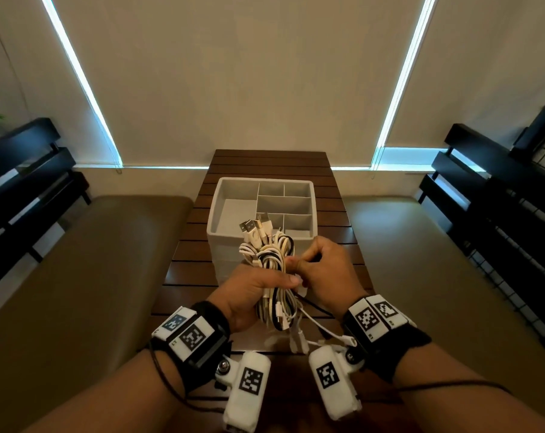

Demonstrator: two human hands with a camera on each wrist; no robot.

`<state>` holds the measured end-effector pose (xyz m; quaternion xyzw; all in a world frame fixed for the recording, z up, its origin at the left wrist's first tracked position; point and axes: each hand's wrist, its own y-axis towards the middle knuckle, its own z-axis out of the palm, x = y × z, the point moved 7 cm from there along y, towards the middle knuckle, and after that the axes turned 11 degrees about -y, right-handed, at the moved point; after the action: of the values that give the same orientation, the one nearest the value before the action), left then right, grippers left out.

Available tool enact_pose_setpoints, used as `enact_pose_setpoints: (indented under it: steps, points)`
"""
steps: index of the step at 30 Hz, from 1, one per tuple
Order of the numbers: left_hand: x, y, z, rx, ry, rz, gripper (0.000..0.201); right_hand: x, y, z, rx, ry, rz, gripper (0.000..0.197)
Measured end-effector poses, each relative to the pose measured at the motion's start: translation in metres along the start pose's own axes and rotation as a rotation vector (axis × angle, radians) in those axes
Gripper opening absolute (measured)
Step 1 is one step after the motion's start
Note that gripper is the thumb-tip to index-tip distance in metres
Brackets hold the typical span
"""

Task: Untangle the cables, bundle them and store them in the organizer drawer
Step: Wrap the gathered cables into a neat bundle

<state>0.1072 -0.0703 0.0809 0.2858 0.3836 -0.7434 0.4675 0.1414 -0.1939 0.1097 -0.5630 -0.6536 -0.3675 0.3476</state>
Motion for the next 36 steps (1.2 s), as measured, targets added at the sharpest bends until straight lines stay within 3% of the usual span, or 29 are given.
enact_pose_setpoints:
  steps: [2, 5, 8, 10, 13, 16, 20, 24, 28, 32, 36]
  points:
    - [-0.002, 0.001, -0.001, -0.024, 0.015, 0.024, 0.058, -0.003, -0.003, 0.005, 0.074, 0.095, 0.048, 0.031]
    - [-0.006, 0.005, -0.007, -0.068, -0.004, 0.064, 0.056, -0.009, -0.011, 0.021, 0.334, 0.348, 0.130, 0.061]
    - [-0.007, 0.010, -0.013, -0.119, -0.034, 0.104, 0.040, -0.011, -0.021, 0.042, 0.569, 0.234, 0.090, 0.095]
    - [-0.005, 0.014, -0.015, -0.146, -0.071, 0.140, 0.039, -0.014, -0.024, 0.054, 0.545, 0.092, 0.049, 0.112]
    - [0.000, 0.017, -0.017, -0.197, -0.138, 0.167, 0.033, -0.016, -0.024, 0.057, 0.422, 0.071, 0.038, 0.101]
    - [0.002, 0.019, -0.019, -0.216, -0.225, 0.169, 0.029, -0.013, -0.026, 0.057, 0.397, 0.104, 0.047, 0.082]
    - [0.003, 0.019, -0.024, -0.226, -0.271, 0.168, 0.035, -0.007, -0.027, 0.065, 0.488, 0.192, 0.068, 0.085]
    - [0.000, 0.013, -0.016, -0.179, -0.208, 0.175, 0.016, 0.004, -0.027, 0.065, 0.634, 0.316, 0.070, 0.078]
    - [-0.002, 0.006, -0.011, -0.135, -0.112, 0.228, 0.028, 0.015, -0.030, 0.058, 0.604, 0.202, -0.003, 0.066]
    - [-0.005, 0.001, -0.005, -0.096, -0.087, 0.250, 0.040, 0.018, -0.034, 0.057, 0.660, 0.292, -0.007, 0.069]
    - [0.002, 0.004, -0.003, -0.047, -0.140, 0.128, 0.050, 0.018, -0.031, 0.057, 0.628, 0.281, -0.007, 0.056]
